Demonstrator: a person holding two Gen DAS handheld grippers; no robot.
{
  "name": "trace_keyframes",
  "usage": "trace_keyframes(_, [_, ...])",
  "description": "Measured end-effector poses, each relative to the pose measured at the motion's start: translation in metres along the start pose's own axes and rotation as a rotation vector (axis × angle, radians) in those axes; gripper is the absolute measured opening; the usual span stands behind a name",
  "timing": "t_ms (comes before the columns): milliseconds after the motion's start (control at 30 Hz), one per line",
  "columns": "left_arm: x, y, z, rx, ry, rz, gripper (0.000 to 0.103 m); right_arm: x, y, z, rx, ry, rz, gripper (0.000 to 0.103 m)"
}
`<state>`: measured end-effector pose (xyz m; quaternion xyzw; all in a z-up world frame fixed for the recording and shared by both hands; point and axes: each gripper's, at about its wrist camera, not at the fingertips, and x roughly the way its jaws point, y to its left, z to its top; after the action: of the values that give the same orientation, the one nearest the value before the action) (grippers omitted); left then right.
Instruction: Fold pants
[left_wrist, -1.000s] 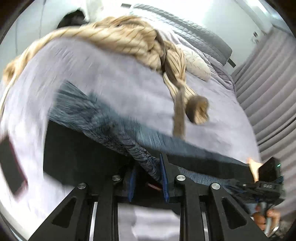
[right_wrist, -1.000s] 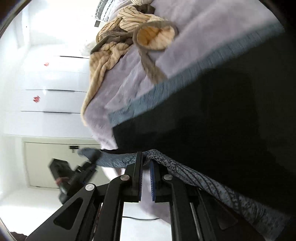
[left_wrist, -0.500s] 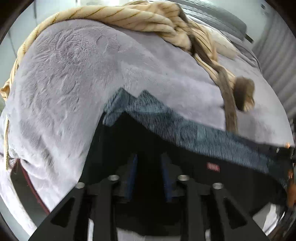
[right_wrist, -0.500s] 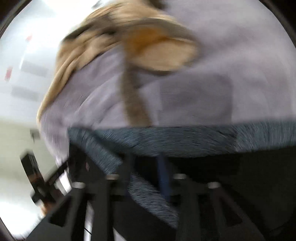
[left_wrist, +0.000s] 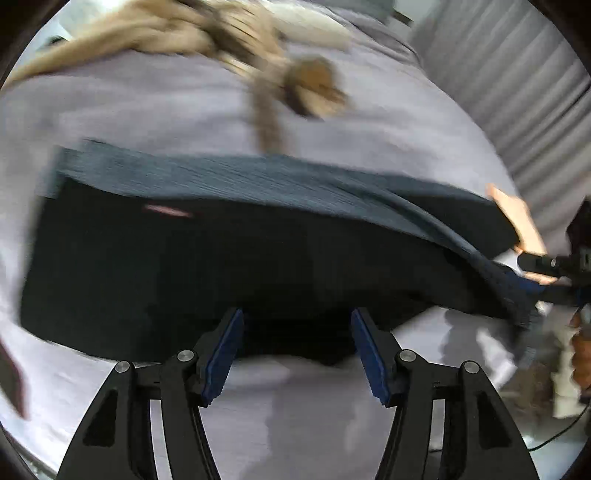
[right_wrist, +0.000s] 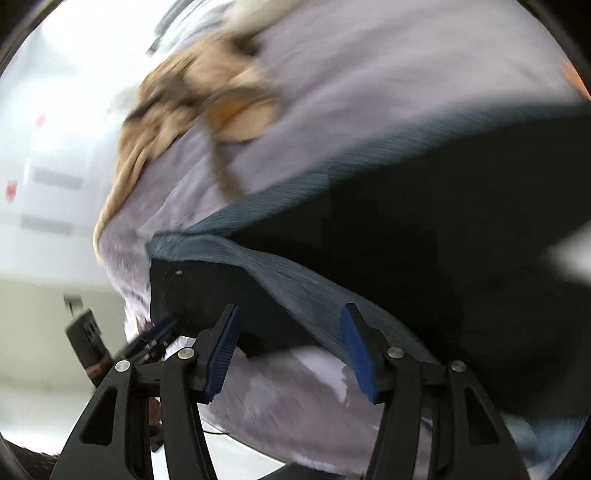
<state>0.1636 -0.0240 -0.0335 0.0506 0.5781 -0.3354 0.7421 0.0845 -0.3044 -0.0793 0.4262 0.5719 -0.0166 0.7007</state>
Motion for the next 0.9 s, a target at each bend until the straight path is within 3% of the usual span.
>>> trace_keyframes(67, [0.014, -0.035, -0.003, 0.03, 0.036, -0.03, 0.062, -0.041, -0.059, -0.029, 0.172, -0.022, 0.077, 0.06])
trace_keyframes(100, [0.023, -0.061, -0.005, 0.067, 0.05, -0.046, 0.062, -0.051, -0.06, -0.034, 0.195, -0.026, 0.093, 0.06])
trace_keyframes(200, [0.046, -0.108, -0.002, 0.066, 0.079, -0.06, 0.062, -0.082, -0.117, -0.077, 0.337, 0.0, 0.146, 0.06])
trace_keyframes(267, [0.059, -0.124, 0.005, 0.041, 0.105, -0.098, 0.062, -0.094, -0.158, -0.113, 0.44, 0.038, 0.148, 0.06])
trace_keyframes(333, [0.07, -0.139, 0.009, 0.035, 0.122, -0.084, 0.062, -0.092, -0.173, -0.131, 0.492, 0.03, 0.142, 0.06])
trace_keyframes(467, [0.089, -0.148, 0.019, 0.007, 0.169, -0.05, 0.062, -0.092, -0.25, -0.162, 0.71, -0.042, 0.149, 0.06])
trace_keyframes(533, [0.093, -0.15, 0.021, 0.005, 0.185, -0.034, 0.062, -0.095, -0.258, -0.166, 0.751, -0.095, 0.181, 0.06])
trace_keyframes(567, [0.095, -0.151, 0.021, 0.01, 0.191, -0.027, 0.062, -0.096, -0.267, -0.168, 0.792, -0.174, 0.256, 0.06])
trace_keyframes(633, [0.1, -0.156, 0.02, 0.03, 0.206, -0.009, 0.062, -0.097, -0.273, -0.166, 0.84, -0.242, 0.307, 0.055])
trace_keyframes(700, [0.105, -0.159, 0.022, 0.042, 0.219, 0.01, 0.062, -0.097, -0.276, -0.162, 0.874, -0.268, 0.322, 0.011])
trace_keyframes(833, [0.105, -0.162, 0.035, 0.004, 0.205, 0.015, 0.062, -0.126, -0.256, -0.136, 0.753, -0.298, 0.277, 0.011])
trace_keyframes(900, [0.105, -0.161, 0.047, -0.011, 0.183, 0.024, 0.062, -0.152, -0.24, -0.103, 0.636, -0.321, 0.272, 0.011])
